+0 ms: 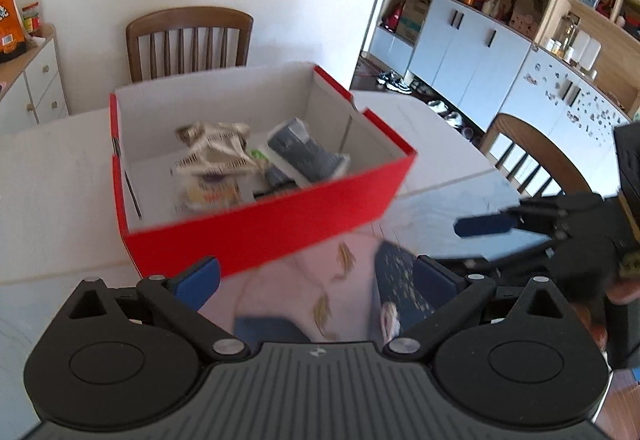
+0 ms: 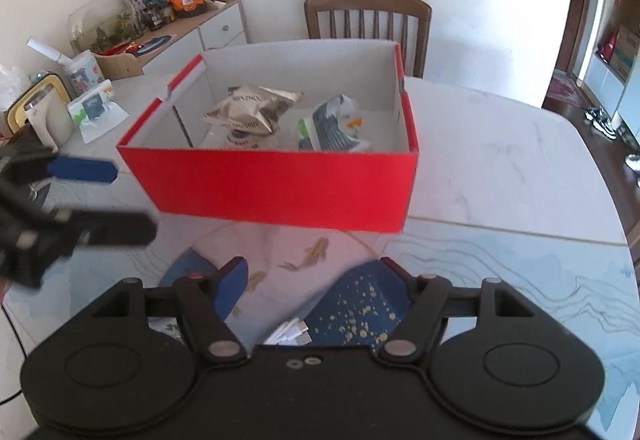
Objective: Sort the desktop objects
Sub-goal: 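Open both tools and withdraw them from the box toward the table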
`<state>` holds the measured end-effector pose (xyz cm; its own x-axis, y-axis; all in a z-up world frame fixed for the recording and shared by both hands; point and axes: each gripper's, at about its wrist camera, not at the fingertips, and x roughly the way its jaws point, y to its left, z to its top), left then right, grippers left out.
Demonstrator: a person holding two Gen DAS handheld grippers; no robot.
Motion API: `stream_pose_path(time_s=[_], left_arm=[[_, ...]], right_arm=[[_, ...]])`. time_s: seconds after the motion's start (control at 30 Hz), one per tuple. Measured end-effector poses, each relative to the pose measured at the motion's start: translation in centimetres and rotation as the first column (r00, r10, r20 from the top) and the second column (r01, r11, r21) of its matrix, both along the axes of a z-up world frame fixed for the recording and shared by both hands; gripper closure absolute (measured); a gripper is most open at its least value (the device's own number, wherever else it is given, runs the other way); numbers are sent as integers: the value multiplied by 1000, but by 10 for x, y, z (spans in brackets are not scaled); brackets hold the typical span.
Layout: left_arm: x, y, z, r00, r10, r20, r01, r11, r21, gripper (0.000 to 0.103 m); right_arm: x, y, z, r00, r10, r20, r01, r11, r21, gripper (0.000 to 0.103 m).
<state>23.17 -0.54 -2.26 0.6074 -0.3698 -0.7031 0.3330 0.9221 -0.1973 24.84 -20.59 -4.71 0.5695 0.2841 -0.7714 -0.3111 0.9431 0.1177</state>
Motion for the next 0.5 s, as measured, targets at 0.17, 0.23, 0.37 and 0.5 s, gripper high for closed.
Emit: stream_pose_path(time_s=[0.17,0.23,0.37,0.5], left_arm=[[-18,-7,-16,999,-9,-33,9,1000,4,0],[-24,-9,-24,999,-10,-53,11,1000,9,0],[-33,-15,-39,996,-25,-91,26,1000,8,0],[-39,-18,-49,994,-22,-110,23,1000,7,0]], right_arm=[[-4,-1,-9,1000,-7,-19,7,1000,-3,32],[-4,0,-13,1000,-12,-28,12,1000,-5,32],[-6,3,-23,999,-18,-47,18,1000,-8,32],[-8,7,-33,997,-26,-67,25,1000,-13,32]])
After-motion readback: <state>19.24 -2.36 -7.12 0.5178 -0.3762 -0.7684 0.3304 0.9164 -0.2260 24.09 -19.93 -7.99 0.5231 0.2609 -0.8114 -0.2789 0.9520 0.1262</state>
